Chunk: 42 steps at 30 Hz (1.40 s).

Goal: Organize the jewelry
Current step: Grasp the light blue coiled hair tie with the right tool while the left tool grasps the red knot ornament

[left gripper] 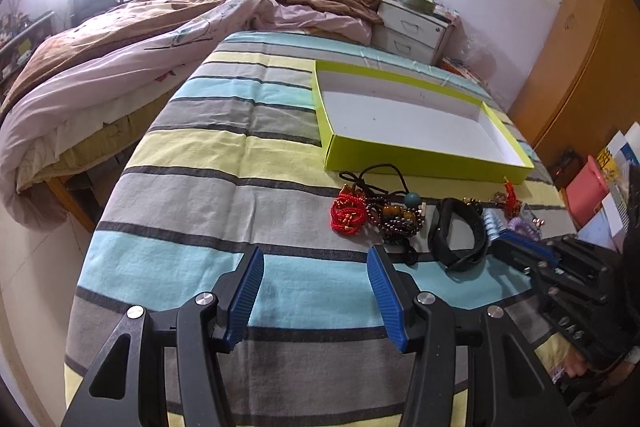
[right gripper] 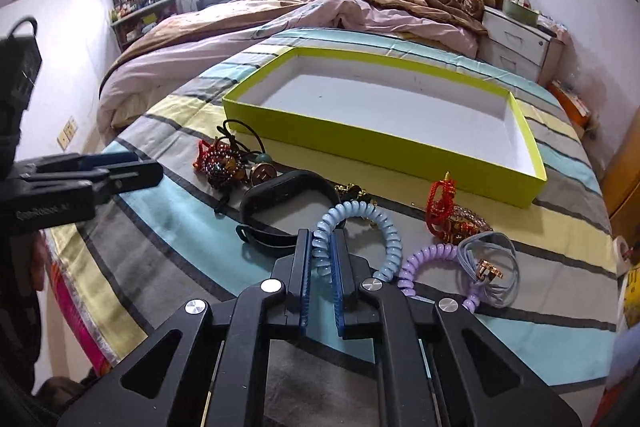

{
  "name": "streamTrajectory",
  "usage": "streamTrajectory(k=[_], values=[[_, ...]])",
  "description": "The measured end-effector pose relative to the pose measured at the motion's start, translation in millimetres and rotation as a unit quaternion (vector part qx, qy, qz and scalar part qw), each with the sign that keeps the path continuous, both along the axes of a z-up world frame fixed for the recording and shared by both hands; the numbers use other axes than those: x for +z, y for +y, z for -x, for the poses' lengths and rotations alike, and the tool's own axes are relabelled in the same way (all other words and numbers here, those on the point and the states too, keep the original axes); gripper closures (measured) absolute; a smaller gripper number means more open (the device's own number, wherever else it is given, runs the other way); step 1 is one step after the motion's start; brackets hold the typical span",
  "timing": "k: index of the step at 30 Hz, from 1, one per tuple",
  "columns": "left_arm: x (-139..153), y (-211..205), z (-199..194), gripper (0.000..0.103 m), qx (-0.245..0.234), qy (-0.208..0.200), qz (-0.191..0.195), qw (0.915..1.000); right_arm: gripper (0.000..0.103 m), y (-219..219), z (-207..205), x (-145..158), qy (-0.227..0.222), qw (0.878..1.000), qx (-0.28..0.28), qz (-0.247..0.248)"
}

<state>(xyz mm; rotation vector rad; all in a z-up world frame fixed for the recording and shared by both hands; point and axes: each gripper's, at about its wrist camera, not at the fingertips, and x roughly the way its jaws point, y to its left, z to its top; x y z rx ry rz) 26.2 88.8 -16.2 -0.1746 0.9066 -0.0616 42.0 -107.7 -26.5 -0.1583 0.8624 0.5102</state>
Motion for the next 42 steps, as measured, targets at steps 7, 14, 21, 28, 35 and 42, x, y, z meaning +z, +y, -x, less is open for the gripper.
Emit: streamTrajectory(k=[7, 14, 21, 28, 35, 42], values=[[-5.5, -6.8, -19.3, 0.05, -0.013, 0.009, -0.019, 0.9997, 0.094, -19.7, -3.8, 15.0, -0.005, 0.998, -0.026, -0.054], [-15.7, -18.5, -37.8, 0.05, -0.021, 0.021, -0.027, 0.9992, 0.094, -23.3, -1.2, 32.9, -0.029, 0.996, -0.032, -0.071], [-18.3, -28.6, -49.4, 0.05, -0.022, 0.023, -0.063, 0.9975, 0.094, -27.9, -5.2, 34.0, -0.03, 0.996, -0.035, -0.077], [-17.6, -23.8, -49.1, 0.071, -0.011, 0.025, -0.067, 0.9974, 0.094, -34.2, -5.9, 34.0, -0.028, 0.996, -0.038, -0.079], [-16.7, -14.3, -49.2, 0.085, 0.0, 0.024, -0.049, 0.9985, 0.094, -35.2, -6.9, 34.1, -0.028, 0.995, -0.039, -0.082], [-0.2, -9.1, -38.0, 0.085, 0.005, -0.001, -0.047, 0.9989, 0.094, -39.6, -6.3, 37.8, -0.033, 0.995, -0.046, -0.081]])
